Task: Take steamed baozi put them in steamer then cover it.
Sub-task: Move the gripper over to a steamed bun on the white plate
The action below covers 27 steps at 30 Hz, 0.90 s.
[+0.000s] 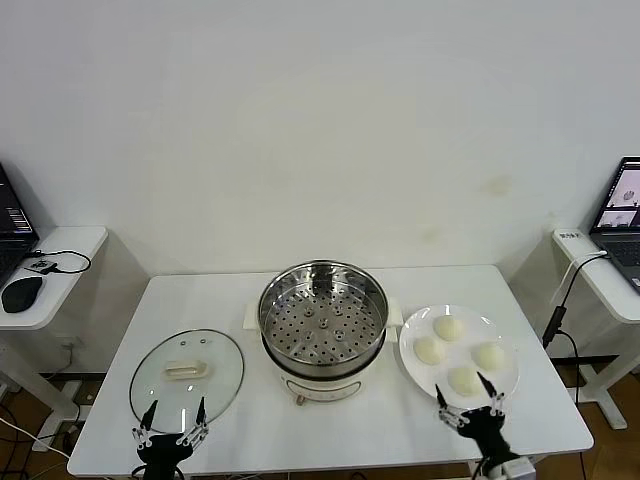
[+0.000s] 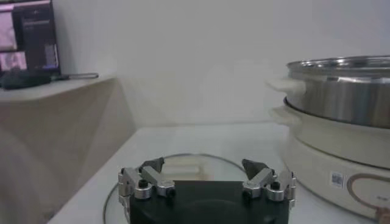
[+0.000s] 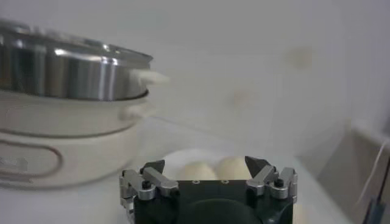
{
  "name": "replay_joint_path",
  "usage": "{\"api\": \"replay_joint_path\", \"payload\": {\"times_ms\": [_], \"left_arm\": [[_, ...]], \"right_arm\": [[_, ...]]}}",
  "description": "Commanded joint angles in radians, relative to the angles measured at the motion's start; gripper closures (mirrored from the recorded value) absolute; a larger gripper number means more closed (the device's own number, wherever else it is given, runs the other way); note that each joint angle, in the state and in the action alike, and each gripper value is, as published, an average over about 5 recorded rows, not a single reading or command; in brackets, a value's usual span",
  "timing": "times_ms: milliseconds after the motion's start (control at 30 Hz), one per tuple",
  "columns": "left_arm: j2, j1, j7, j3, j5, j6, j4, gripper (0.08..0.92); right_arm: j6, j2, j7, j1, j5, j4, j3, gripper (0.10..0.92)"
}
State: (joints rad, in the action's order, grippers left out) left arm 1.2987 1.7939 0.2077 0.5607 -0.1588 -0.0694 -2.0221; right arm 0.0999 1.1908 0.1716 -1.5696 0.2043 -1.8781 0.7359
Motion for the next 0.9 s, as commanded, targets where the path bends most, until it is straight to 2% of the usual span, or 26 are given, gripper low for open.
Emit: {"api": "replay_joint_path", "payload": {"times_ms": [33, 167, 333, 633, 900], "left_arm": [[-0.008, -0.008, -0.021, 0.009, 0.043, 0.013, -0.002, 0.177], [-0.004, -0.013, -0.014, 0.0, 0.087, 0.03, -0.006, 0.177], [0.001, -0.018, -0.003, -0.003, 0.124, 0.068, -0.011, 0.177], [0.013, 0.003, 0.011, -0.002, 0.149, 0.058, -0.022, 0.177], [0.013, 0.017, 0.031, -0.002, 0.158, 0.049, -0.003, 0.177]], "right_arm": [[0.003, -0.125, 0.014, 0.093, 0.218, 0.033, 0.064, 0.202], [-0.018, -0.252, 0.073, 0.197, 0.322, 0.081, 0.051, 0.203], [-0.083, -0.433, 0.228, 0.358, 0.327, 0.171, -0.045, 0.203], [-0.155, -0.665, 0.534, 0.854, 0.125, 0.442, -0.574, 0.202], [-0.171, -0.7, 0.775, 1.29, 0.007, 0.59, -1.098, 0.203]]}}
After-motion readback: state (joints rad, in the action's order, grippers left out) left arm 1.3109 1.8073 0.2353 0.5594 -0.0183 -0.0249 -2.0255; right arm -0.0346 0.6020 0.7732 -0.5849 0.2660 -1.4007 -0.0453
